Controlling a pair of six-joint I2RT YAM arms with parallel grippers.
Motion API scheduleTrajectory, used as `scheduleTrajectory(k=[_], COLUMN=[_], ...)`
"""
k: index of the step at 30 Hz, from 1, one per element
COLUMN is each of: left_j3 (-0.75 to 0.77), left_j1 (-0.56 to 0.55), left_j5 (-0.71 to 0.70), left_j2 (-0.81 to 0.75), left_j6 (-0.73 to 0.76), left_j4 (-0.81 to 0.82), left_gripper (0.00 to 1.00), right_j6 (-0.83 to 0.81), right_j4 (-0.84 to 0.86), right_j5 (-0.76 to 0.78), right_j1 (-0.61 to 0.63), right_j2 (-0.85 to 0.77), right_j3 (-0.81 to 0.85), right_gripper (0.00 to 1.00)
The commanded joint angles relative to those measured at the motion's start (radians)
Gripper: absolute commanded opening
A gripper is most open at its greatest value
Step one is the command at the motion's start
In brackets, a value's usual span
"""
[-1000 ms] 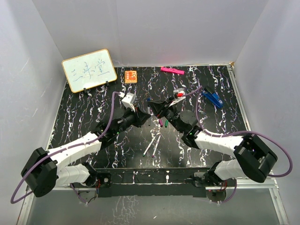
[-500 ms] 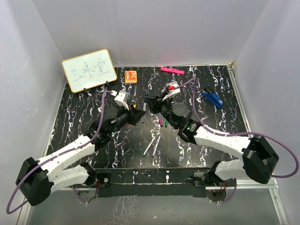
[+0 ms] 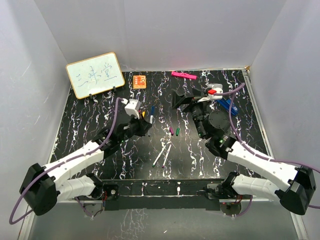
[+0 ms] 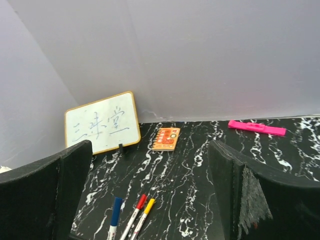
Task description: Insert the pens into the pen caps
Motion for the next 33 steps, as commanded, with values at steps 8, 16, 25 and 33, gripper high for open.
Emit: scheduleTrajectory(k=[8, 16, 25, 33], left_j3=[0.193, 0.329, 0.412, 0.473], left_j1=[0.027, 0.056, 0.065, 0.070], left_j5=[-0.027, -0.166, -0.180, -0.218], left_j2=[0.269, 0.462, 0.593, 0.691], left_j6=[0.026, -0.030, -0.011, -0.005], left_j4=[-0.085, -0.292, -0.331, -0.381], left_gripper=[0.00, 0.00, 0.00, 0.00], right_j6=[0.009, 0.047, 0.061, 0.067], right_j4=[-0.123, -0.173, -0.212, -0.215], right_j5=[0.201, 0.180, 0.213, 0.204], right_j1=[-0.003, -0.003, -0.004, -0.010], right_j2=[0.019, 0.028, 0.069, 0.087], right_j3=[0.011, -0.005, 0.011, 0.009], right_gripper=[0.98, 0.98, 0.98, 0.98])
